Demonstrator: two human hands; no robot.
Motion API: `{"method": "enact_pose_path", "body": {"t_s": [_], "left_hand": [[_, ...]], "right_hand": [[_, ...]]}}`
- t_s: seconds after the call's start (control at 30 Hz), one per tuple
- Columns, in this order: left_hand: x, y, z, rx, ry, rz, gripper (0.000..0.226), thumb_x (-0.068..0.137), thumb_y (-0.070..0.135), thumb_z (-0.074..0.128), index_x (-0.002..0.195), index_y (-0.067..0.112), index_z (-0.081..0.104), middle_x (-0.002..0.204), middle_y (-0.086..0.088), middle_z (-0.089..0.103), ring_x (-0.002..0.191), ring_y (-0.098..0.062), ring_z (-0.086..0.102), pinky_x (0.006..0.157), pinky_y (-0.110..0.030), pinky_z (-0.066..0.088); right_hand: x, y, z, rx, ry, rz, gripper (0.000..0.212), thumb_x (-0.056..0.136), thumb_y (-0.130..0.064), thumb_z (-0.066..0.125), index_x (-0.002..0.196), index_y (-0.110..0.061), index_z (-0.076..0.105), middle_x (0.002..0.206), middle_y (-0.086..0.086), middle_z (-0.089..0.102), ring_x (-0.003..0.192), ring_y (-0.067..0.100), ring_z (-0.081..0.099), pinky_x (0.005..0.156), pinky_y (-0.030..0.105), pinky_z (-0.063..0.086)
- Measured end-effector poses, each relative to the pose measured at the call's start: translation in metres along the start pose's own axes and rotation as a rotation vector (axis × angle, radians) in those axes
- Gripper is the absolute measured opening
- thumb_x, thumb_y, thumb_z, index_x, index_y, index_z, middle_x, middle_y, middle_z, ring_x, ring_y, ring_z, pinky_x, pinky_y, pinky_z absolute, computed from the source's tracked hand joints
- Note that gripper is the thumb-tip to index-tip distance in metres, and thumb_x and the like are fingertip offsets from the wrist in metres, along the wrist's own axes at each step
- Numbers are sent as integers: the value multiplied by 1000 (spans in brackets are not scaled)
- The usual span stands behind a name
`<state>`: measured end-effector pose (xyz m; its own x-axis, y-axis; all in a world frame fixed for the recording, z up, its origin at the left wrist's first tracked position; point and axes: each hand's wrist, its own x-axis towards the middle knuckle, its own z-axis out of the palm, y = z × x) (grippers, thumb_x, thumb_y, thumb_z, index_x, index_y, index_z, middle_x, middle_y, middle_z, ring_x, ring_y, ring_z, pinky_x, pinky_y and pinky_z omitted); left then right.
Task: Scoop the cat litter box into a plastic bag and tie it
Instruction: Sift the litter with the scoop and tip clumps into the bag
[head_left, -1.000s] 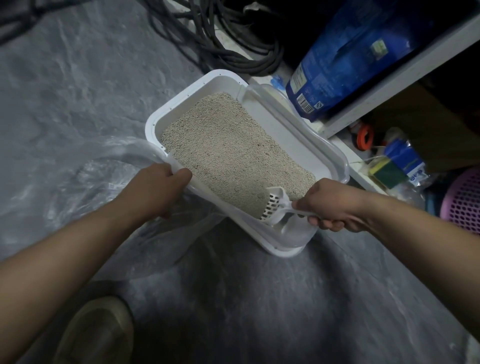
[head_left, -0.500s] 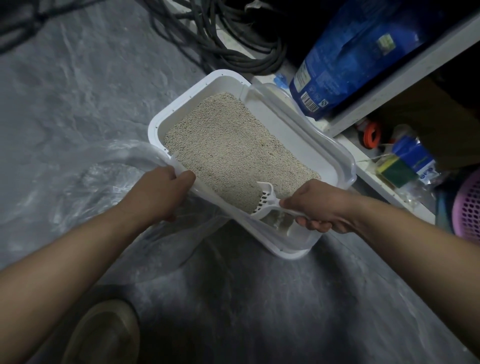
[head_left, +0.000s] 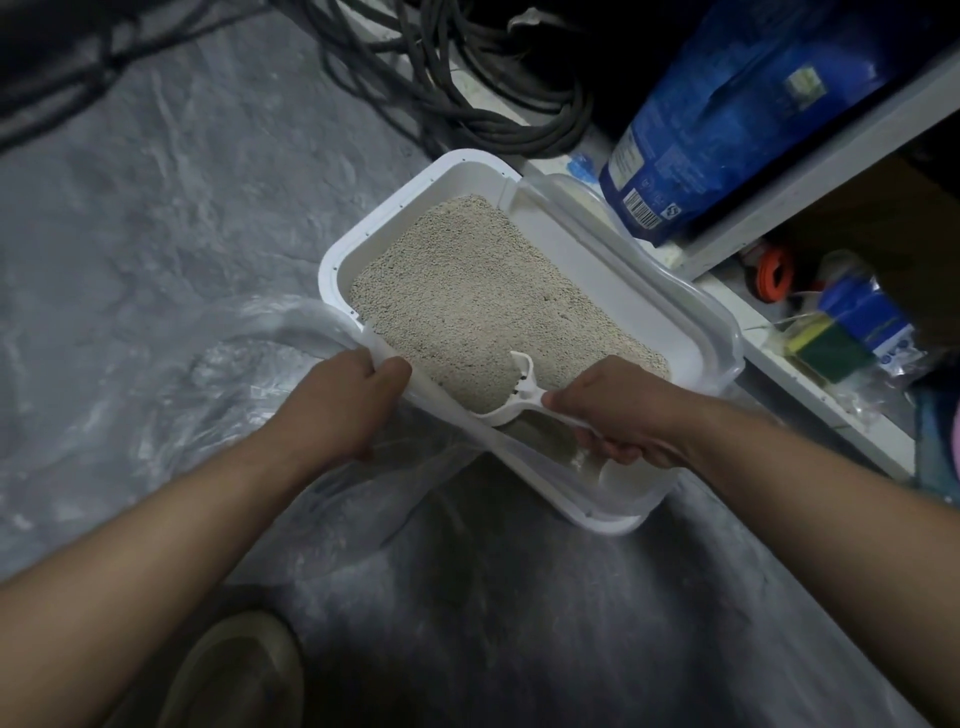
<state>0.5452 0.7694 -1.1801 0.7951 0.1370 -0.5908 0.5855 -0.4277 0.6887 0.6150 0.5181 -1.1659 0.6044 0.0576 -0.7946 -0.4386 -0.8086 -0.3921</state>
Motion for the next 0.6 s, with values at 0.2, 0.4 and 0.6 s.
{"method": "enact_pose_path", "body": {"t_s": [0.2,0.4,0.6], "left_hand": [[4,-4,1,11,-13,7,34,97,35,42,90,9,62,89,-17,68,84,-33,68,66,-58,60],[8,-7,2,20,-27,10,35,101,35,39,93,7,60,94,-19,66,87,-37,68,68,-57,60],[14,-11,6,-75,-6,-81,44,104,37,39,109,-4,54,107,-32,65,96,-51,67,79,-61,58]], "right_hand": [[6,-18,8,-27,14,-41,42,94,-31,64,65,-1,66,43,11,50,33,18,39,40,18,32],[14,-36,15,-59,24,-118,44,96,-31,63,65,0,68,41,8,51,29,16,41,36,15,31],[25,-49,29,-9,18,-161,46,97,-36,62,65,-3,68,40,7,50,28,13,39,35,11,28]]}}
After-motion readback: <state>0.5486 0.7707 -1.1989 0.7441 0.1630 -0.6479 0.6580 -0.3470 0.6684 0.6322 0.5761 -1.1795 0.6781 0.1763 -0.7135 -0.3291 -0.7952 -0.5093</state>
